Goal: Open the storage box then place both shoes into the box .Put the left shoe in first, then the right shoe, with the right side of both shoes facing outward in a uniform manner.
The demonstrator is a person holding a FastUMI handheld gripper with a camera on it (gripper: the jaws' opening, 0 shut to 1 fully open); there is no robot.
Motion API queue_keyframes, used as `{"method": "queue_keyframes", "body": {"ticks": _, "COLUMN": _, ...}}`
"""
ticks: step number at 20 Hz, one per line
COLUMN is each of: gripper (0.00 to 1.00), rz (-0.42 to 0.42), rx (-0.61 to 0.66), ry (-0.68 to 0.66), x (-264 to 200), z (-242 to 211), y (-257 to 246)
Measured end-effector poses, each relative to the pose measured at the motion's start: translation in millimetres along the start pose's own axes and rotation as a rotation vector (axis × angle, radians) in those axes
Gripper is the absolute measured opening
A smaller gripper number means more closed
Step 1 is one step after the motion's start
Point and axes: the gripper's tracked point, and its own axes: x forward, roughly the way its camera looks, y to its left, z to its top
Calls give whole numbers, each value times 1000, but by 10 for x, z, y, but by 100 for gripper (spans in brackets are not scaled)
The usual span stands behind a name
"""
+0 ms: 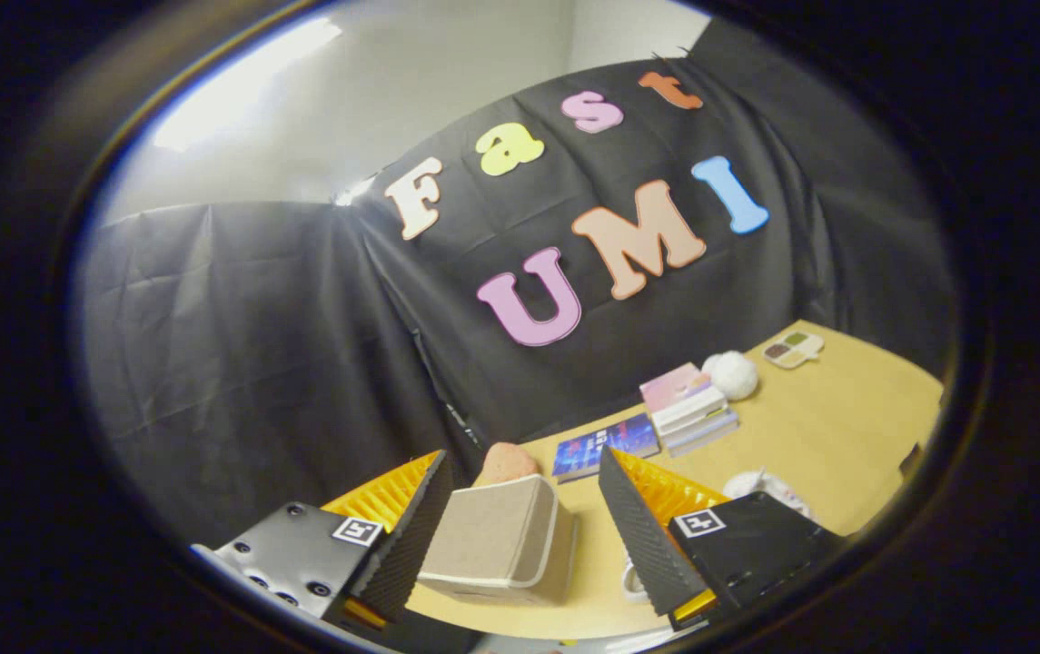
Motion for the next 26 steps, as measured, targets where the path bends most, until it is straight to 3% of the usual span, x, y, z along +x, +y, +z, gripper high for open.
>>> {"method": "queue_keyframes", "body": {"ticks": 8, "gripper": 99, "rz": -70, "rx": 486, "ry": 35, "x": 292, "z": -980, "y": -329}}
{"method": "queue_keyframes", "body": {"ticks": 12, "gripper": 98, "rz": -109, "rx": 666, "ry": 23, "x": 427, "z": -1560, "y": -526}}
{"method": "queue_keyframes", "body": {"ticks": 15, "gripper": 98, "rz": -149, "rx": 703, "ry": 33, "x": 542, "z": -1889, "y": -616}}
{"method": "queue_keyframes", "body": {"ticks": 26, "gripper": 97, "rz": -86, "rx": 908, "ry": -36, "x": 1054, "z": -2336, "y": -498}}
